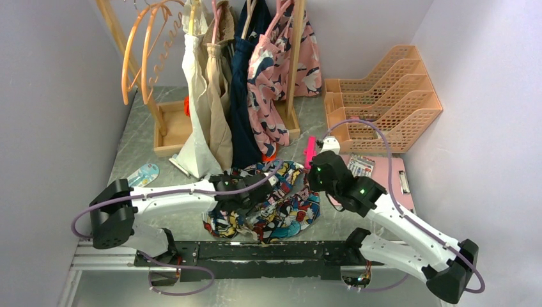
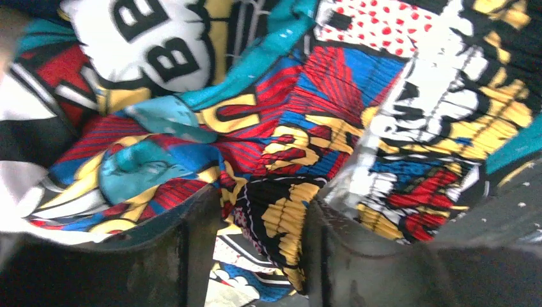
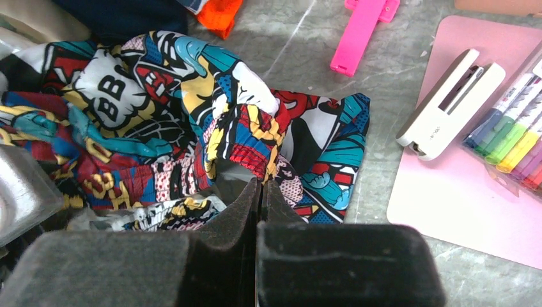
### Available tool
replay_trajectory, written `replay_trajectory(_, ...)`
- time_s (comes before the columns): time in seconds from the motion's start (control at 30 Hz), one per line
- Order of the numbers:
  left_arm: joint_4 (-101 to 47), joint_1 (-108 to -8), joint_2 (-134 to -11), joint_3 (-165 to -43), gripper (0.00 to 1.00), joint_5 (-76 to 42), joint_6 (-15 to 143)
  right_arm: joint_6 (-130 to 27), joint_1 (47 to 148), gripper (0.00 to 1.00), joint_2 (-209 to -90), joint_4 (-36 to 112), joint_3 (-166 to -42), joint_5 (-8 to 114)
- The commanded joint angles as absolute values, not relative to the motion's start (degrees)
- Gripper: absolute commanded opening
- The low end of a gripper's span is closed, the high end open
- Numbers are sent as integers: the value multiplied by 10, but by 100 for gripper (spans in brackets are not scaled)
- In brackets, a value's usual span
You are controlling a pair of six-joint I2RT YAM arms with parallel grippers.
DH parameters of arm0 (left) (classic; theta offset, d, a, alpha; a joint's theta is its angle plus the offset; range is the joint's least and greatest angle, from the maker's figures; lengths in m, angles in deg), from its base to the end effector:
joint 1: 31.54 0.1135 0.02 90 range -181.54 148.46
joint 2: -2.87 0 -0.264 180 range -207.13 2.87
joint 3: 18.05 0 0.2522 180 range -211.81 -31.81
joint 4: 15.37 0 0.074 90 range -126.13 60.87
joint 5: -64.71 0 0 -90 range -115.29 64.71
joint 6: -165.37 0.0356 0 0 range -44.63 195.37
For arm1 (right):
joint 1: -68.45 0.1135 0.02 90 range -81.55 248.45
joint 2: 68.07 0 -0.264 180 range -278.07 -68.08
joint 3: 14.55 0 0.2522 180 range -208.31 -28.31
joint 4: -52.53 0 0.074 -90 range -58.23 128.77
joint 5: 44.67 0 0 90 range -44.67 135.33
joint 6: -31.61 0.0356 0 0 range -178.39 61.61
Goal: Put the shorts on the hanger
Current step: Adjust the shorts at the center of the board.
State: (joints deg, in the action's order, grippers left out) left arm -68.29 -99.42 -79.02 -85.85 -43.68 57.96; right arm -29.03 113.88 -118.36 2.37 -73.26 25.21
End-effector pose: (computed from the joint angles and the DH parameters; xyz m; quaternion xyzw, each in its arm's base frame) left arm 0.1119 -0.2454 0.2142 0.3836 0.8886 -0.0181 0.2508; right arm 0.1357 0.1203 0.2820 -0.0549 0.8997 0.1178 0.4166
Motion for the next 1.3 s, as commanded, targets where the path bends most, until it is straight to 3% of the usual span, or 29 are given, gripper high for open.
replay_trajectory(0.0, -693, -996, -772, -910, 41, -522, 575, -316, 1135, 0, -1155, 21, -769, 259)
replay_trajectory(0.1, -700, -996, -724, -967, 10, -550, 578, -344, 1135, 0, -1147, 8, -817, 254)
replay_trajectory(0.13, -699, -996, -703, -1002, 7, -564, 579, -361, 1135, 0, -1151, 0, -858, 249)
replay_trajectory(0.37, -593, -996, -587, -1192, 7, -541, 630, -462, 1134, 0, -1280, -67, -1228, 229)
replay_trajectory(0.5, -512, -996, -521, -1198, 7, -529, 628, -470, 1135, 0, -1317, -69, -1345, 242)
replay_trajectory(0.6, -506, -996, -484, -1158, 7, -557, 614, -456, 1135, 0, -1304, -61, -1306, 215)
replay_trajectory(0.8, -592, -996, -444, -1044, 7, -660, 487, -382, 1135, 0, -1260, -61, -1113, 114)
replay_trajectory(0.97, -613, -996, -432, -986, 7, -682, 417, -372, 1135, 0, -1254, -28, -1051, 144)
replay_trajectory(1.03, -589, -996, -441, -1015, 7, -682, 453, -402, 1135, 0, -1281, -21, -1110, 168)
replay_trajectory(1.27, -532, -996, -523, -1259, 7, -623, 610, -500, 1135, 0, -1415, -73, -1512, 307)
